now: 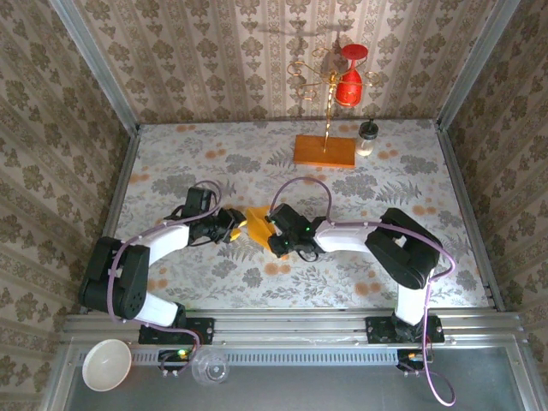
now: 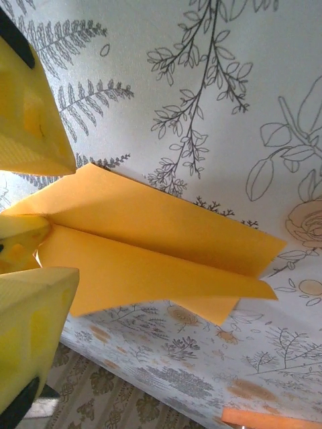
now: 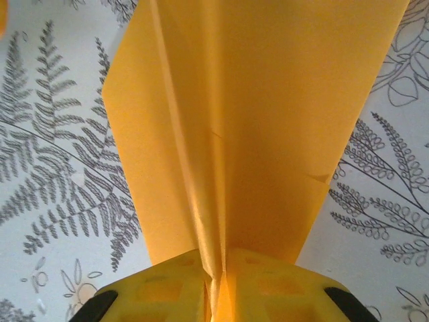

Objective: Fold a paper plane with a square sheet of paper (pick it up from the middle)
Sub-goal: Fourth fold the wing at the center of the table.

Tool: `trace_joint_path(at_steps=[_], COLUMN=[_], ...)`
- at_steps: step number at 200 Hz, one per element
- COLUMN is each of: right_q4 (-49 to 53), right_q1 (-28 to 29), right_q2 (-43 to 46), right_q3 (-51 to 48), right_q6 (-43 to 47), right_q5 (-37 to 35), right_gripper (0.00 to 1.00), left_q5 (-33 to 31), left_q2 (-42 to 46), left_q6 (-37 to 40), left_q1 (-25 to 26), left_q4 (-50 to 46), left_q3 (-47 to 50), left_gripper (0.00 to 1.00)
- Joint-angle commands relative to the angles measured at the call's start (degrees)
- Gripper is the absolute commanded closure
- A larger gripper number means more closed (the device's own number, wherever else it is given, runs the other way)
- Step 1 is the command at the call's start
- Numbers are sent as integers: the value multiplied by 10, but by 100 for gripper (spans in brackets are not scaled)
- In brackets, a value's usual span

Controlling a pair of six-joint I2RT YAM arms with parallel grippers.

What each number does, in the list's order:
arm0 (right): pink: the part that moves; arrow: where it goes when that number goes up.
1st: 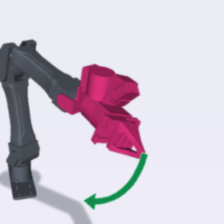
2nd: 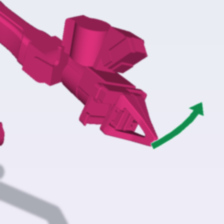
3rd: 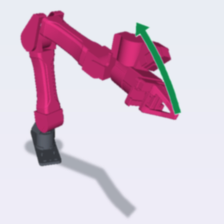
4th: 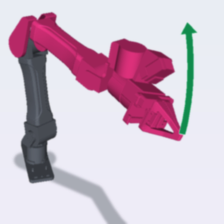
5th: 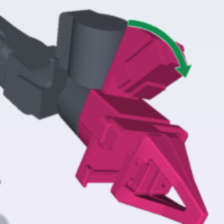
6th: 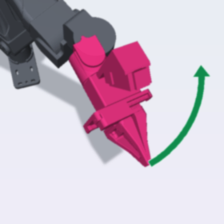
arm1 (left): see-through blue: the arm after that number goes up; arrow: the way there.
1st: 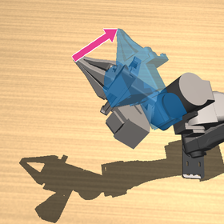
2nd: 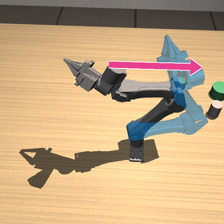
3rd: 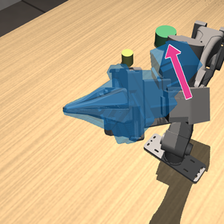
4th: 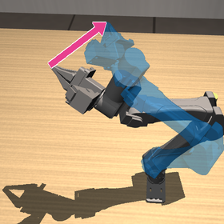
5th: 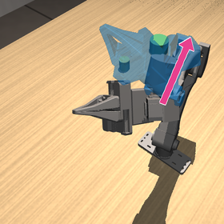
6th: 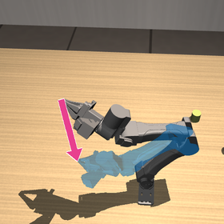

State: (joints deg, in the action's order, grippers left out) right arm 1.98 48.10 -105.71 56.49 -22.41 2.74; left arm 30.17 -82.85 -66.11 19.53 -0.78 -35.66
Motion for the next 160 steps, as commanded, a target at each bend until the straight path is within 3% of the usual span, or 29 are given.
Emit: trace_joint_path(at_steps=[1, 72, 160], right_q4=[-24, -151, -178], right_q1=[-20, -97, -127], right_q2=[-11, -8, -19], right_q3=[-37, -107, -115], right_q6=[-29, -94, -120], right_q5=[92, 261, 314], right_gripper=[82, 89, 89], left_q5=[0, 5, -7], left_q2=[13, -47, -106], left_q6=[-11, 33, 100], left_q1=[16, 80, 101], left_q4=[42, 85, 37], left_q3=[8, -20, -78], left_gripper=[58, 57, 48])
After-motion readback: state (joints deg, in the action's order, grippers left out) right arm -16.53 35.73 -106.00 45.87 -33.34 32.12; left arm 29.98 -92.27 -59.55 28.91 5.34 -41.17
